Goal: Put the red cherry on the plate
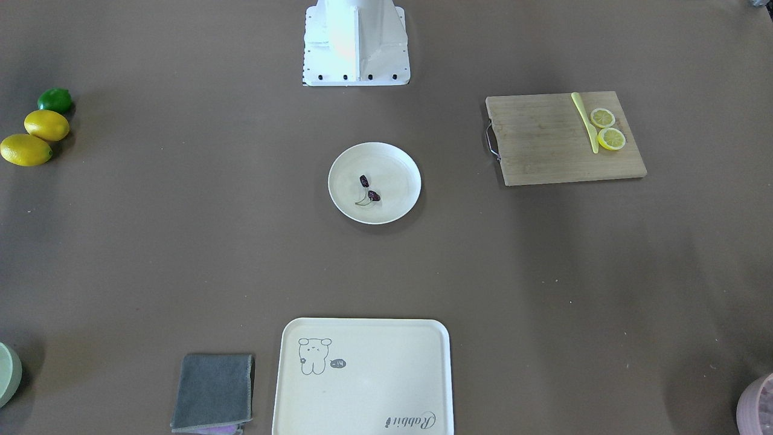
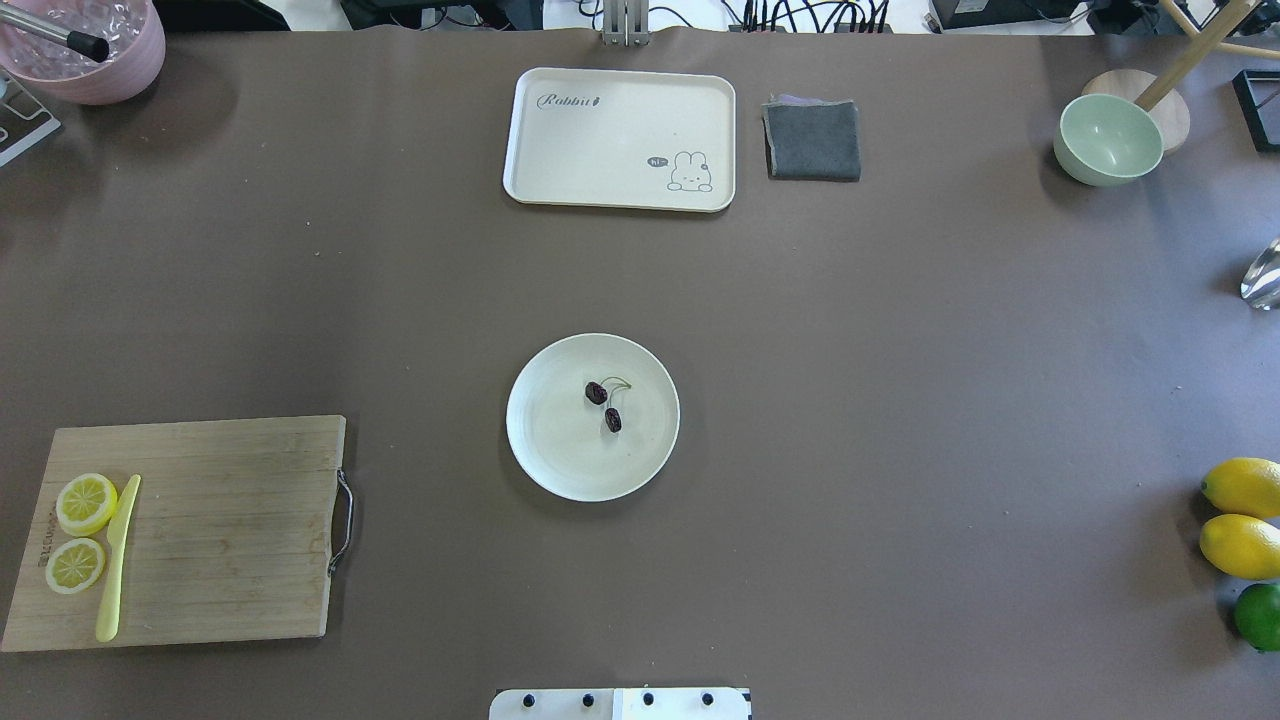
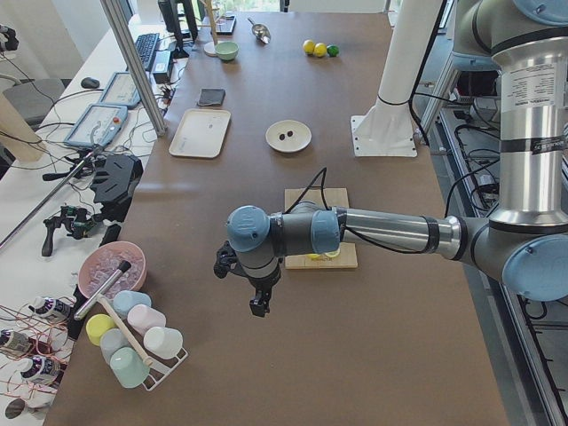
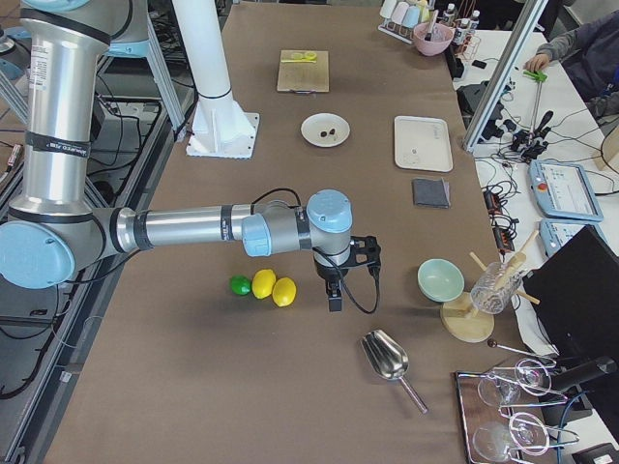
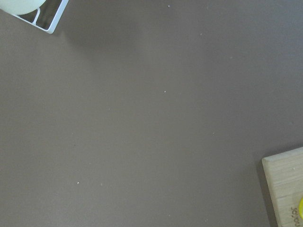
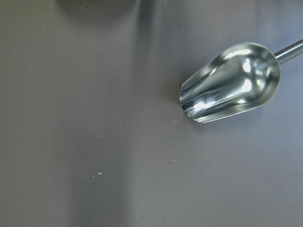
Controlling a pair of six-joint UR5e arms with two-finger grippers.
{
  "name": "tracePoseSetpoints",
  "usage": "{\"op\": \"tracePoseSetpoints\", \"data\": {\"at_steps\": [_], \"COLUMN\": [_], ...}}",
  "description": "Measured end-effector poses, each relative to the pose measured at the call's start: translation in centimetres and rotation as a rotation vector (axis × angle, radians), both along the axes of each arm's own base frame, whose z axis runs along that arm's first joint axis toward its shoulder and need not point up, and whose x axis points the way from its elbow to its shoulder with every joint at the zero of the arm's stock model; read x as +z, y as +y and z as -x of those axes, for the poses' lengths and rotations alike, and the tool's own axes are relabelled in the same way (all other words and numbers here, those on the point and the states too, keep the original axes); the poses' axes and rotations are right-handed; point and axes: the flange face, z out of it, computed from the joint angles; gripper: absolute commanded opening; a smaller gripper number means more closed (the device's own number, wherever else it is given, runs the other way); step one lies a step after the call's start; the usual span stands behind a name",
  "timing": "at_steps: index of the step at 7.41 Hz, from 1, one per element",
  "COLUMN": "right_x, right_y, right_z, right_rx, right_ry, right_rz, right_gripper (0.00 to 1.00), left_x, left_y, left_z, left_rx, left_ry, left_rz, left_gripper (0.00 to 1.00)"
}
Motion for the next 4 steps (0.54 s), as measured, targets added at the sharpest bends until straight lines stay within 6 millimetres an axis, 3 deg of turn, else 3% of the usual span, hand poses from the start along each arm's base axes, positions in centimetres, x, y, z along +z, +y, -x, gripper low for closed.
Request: {"op": "tracePoseSetpoints", "data": {"at_steps": [4], "right_x": [2.2], "right_y": [0.4], "right_z": [0.0], "right_rx": [0.0], "right_ry": [0.004], "right_rz": [0.044], "right_gripper": [1.0], "left_x": [1.5], "left_y": [1.5], "left_z": [3.7], "left_rx": [-0.052], "left_ry": [0.008], "left_rz": [0.019], "left_gripper": [0.98]}}
